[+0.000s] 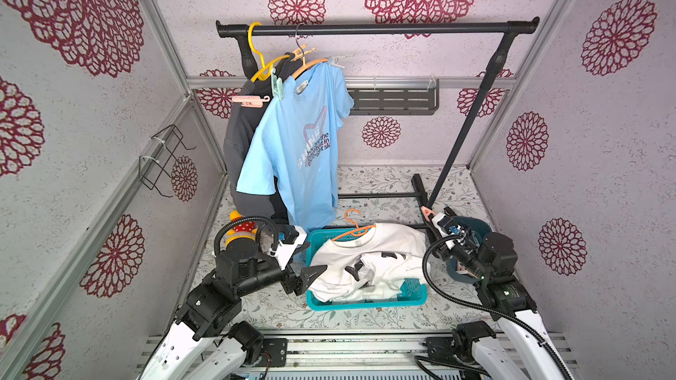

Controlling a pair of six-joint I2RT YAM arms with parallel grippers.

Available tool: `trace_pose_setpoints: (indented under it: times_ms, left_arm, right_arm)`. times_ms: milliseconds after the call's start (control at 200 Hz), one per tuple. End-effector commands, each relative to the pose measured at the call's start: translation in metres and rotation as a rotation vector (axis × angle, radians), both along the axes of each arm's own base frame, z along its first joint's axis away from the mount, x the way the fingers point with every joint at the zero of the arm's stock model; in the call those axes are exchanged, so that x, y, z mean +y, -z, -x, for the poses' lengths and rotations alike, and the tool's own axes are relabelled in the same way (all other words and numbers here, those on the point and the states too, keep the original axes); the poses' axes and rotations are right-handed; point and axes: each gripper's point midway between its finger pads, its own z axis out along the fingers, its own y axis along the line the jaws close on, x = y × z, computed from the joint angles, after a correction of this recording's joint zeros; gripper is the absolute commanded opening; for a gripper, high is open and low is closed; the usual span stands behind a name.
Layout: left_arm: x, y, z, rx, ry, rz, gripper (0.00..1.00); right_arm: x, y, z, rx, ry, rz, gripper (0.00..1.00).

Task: Use clothespins to secure the t-shirt on both sides of the hanger
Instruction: Pick up the clothespin from the storage box.

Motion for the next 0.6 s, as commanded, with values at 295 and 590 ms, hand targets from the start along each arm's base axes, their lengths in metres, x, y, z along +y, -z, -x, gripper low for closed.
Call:
trace_pose_setpoints:
  times_ms: [295,590]
  left_arm:
    - [-0.006,0.002,-0.013,-0.071,-0.117,-0.023,0.81]
    - [-0.062,-0.013,-0.043,-0.042,-0.068,-0.045,0.77]
  right_arm:
    - [0.023,-0.024,0.007,-0.233,-0.191,0.277,0.0]
    - [0.028,-0.019,0.026,-0.318,-0.267,0.472,0.0]
